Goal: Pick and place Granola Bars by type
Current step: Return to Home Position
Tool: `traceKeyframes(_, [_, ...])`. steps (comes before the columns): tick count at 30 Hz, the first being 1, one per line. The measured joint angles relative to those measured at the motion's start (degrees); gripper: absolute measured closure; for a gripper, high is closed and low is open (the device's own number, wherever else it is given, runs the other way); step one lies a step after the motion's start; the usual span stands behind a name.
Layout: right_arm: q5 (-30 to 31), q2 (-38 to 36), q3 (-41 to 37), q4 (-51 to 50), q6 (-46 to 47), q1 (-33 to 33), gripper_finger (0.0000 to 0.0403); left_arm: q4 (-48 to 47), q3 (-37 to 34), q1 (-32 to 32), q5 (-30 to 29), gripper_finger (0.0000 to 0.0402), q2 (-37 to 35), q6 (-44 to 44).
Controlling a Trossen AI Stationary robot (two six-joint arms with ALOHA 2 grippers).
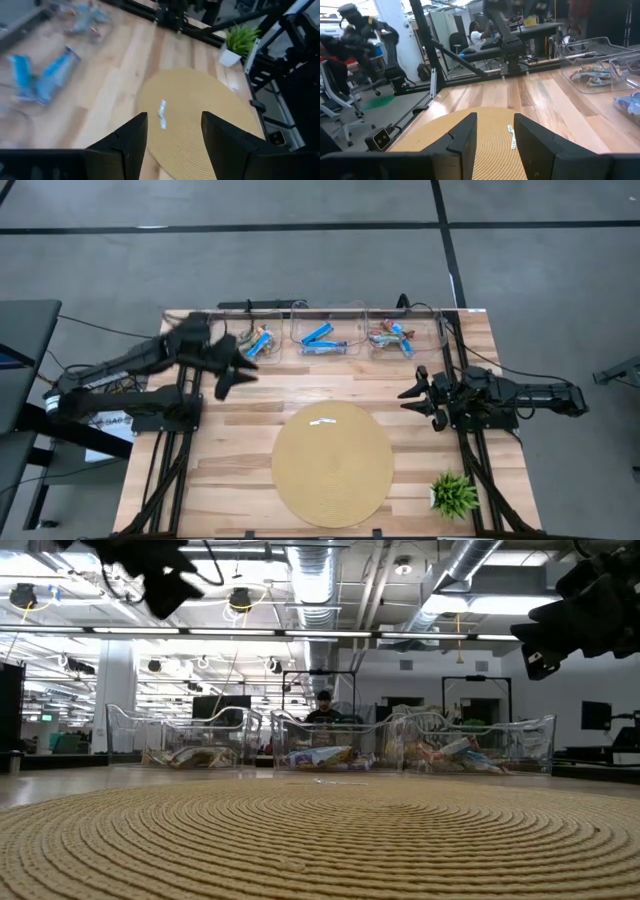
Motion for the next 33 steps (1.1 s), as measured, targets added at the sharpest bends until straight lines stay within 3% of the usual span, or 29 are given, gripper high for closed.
traceKeyframes(5, [0.0, 0.0, 0.0, 0.0, 0.0, 0.0, 0.0280, 8.8, -14.2, -10.9, -8.5, 0.0223, -10.1, -7.9])
traceKeyframes(9, [0.0, 0.0, 0.0, 0.0, 0.0, 0.0, 0.0280, 11.1, -21.7, -17.2, -13.3, 0.0223, -19.1, -8.4])
traceKeyframes(19, [0.0, 0.0, 0.0, 0.0, 0.0, 0.0, 0.0280, 11.9, -31.8, -21.6, -15.9, 0.0223, -42.8, -3.1])
traceKeyframes(23, [0.0, 0.0, 0.0, 0.1, 0.0, 0.0, 0.0280, 19.1, -32.9, -21.6, -16.5, 0.0223, -42.2, 1.8])
traceKeyframes(27, [0.0, -0.1, 0.0, 0.1, 0.0, 0.0, 0.0280, 32.4, -35.8, -21.5, -16.5, 0.0223, -41.8, 5.1])
traceKeyframes(33, [0.0, -0.1, -0.1, 0.1, 0.0, 0.0, 0.0280, 50.0, -44.0, -21.5, -16.1, 0.0223, -42.8, 3.6])
